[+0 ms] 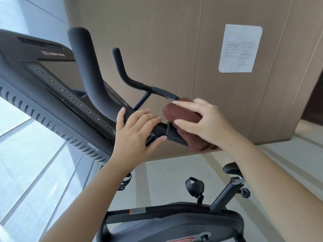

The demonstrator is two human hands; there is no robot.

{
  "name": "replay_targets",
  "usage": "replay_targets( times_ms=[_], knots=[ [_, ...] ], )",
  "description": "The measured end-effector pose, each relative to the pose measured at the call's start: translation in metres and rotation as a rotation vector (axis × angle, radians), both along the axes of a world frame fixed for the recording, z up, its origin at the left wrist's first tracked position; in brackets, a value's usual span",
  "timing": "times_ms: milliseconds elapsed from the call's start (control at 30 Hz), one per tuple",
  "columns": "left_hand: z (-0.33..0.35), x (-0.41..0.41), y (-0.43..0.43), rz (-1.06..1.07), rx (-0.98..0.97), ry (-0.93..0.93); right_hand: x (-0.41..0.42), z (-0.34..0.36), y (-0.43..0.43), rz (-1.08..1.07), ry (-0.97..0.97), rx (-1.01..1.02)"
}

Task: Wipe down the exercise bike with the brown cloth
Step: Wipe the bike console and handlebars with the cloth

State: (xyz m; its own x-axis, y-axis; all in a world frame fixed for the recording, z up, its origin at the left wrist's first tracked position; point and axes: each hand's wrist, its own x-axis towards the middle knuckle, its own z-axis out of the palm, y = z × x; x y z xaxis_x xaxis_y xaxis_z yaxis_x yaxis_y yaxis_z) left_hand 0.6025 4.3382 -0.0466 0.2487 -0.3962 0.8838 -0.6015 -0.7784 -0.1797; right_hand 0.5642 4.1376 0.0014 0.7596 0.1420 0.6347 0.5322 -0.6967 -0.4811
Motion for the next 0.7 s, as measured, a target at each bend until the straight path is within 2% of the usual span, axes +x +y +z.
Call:
replay_targets(
  times_ms=[100,433,600,700],
  knots=[
    [-0.001,0.002,-0.001,-0.012,-0.025,-0.010,0.003,-0.008,0.010,-0.021,0.032,-0.040],
    [-0.002,0.003,-0.002,-0.034,-0.061,0.002,-0.021,-0.027,-0.069,-0.260,0.117,-0.018],
    [-0.002,0.002,-0.001,-0.040,-0.062,0.008,-0.009,-0.013,-0.015,-0.183,-0.053,0.061],
    [-0.001,0.002,-0.001,-0.034,-0.049,0.006,-0.001,-0.016,0.005,-0.168,-0.016,-0.005]
  ],
)
